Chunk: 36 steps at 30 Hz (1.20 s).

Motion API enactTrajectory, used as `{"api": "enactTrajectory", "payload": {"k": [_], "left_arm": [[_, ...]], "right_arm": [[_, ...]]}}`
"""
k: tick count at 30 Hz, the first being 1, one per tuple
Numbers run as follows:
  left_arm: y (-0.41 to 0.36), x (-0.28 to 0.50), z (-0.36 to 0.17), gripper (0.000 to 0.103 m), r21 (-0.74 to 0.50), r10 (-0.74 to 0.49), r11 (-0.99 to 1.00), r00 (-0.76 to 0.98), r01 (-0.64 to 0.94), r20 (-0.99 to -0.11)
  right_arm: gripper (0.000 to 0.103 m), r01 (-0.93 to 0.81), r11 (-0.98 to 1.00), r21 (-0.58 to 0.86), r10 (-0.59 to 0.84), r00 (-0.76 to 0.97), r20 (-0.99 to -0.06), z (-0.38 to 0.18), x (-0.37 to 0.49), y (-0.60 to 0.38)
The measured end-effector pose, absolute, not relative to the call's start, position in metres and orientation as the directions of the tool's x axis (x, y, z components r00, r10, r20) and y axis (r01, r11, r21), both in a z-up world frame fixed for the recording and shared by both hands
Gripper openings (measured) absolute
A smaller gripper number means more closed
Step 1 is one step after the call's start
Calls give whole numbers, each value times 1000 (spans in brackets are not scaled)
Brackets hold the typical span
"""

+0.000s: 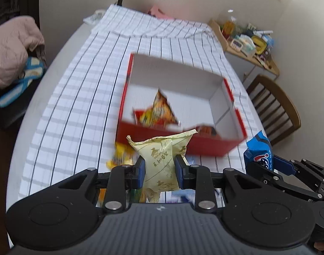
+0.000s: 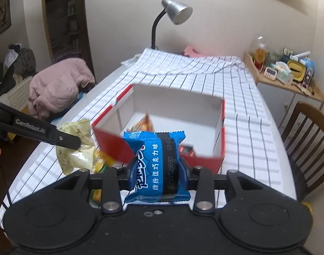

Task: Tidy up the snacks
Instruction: 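Carry both held packets into the red box and open both tools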

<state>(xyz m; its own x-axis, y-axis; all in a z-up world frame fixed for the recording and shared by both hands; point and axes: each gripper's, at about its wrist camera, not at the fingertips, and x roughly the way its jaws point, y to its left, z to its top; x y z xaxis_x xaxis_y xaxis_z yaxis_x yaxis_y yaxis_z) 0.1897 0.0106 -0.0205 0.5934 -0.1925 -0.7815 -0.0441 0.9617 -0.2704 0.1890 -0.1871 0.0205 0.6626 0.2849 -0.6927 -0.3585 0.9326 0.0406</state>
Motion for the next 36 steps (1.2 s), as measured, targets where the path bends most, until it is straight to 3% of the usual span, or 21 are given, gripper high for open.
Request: {"api": "enactTrajectory", "payload": {"k": [12,22,36], "left_arm": [[0,282,-7,28,-156,-84,986,629,-60,-773],[-14,346,-39,28,-25,22,997,587,-72,-809],[-30,387,-79,28,43,54,998,506,-34,-861]], "right_arm": [[37,-327,944,39,254,647,-719,10,281,-192],[37,-332,943,15,214,571,-793,-36,339,-183],[37,-412,911,-27,193,484,-853,-80,373,-158]]}}
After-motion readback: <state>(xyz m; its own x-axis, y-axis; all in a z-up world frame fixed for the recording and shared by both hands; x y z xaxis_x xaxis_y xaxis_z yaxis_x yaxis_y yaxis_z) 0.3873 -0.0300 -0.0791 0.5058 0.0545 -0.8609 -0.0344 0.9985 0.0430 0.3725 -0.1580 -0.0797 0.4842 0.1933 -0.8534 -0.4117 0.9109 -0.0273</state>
